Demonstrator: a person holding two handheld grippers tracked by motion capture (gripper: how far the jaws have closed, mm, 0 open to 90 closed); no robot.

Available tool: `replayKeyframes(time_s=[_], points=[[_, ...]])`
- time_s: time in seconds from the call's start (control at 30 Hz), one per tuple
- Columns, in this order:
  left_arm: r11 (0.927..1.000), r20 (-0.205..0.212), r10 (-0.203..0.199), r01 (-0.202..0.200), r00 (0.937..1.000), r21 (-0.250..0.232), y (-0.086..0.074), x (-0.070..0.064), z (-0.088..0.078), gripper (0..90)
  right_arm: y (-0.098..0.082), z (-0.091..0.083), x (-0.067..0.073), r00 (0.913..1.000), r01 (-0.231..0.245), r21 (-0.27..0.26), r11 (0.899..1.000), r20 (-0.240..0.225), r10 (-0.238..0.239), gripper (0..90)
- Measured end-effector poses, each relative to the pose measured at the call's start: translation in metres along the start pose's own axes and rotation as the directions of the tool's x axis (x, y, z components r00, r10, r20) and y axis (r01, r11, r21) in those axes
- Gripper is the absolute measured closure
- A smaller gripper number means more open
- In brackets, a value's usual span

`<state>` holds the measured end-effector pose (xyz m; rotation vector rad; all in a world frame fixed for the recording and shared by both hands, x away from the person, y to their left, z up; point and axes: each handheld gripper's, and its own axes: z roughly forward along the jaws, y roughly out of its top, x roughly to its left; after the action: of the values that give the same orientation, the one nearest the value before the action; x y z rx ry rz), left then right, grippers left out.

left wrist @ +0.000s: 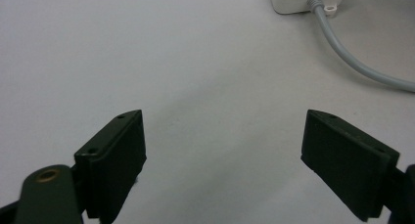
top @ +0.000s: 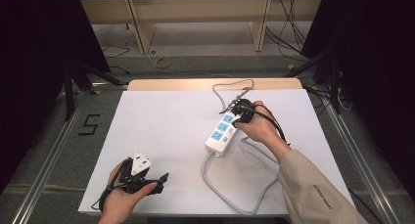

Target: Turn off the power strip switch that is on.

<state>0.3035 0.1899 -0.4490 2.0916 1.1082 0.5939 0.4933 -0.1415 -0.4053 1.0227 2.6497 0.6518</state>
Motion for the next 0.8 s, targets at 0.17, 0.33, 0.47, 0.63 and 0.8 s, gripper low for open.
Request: replayKeyframes(time_s=[0.17,0.33,0.47,0.63,0.8], points=[[1.0,0.001,0.003,-0.003,1.0,-0.001,0.0,-0.001,0.0,16.0,0.001,0.005,0.0,1.0,-0.001,0.007,1.0,0.0,0.001,90.0],[1.0,0.002,0.003,-0.003,1.0,-0.001,0.0,-0.001,0.0,16.0,0.003,0.01,-0.002,0.9999,-0.007,0.024,1.0,0.011,0.007,90.0],[1.0,0.001,0.002,-0.002,1.0,-0.003,0.0,-0.001,0.0,16.0,0.004,0.011,-0.003,0.9999,-0.011,0.029,1.0,0.013,0.01,90.0],[1.0,0.002,-0.001,0.001,1.0,-0.005,0.0,-0.002,0.001,16.0,0.007,0.013,-0.004,0.9998,-0.01,0.03,0.999,0.017,0.009,90.0],[1.0,0.003,0.0,0.0,1.0,-0.004,0.0,-0.002,0.001,16.0,0.01,0.015,-0.003,0.9998,-0.005,0.042,0.999,0.018,0.005,90.0]])
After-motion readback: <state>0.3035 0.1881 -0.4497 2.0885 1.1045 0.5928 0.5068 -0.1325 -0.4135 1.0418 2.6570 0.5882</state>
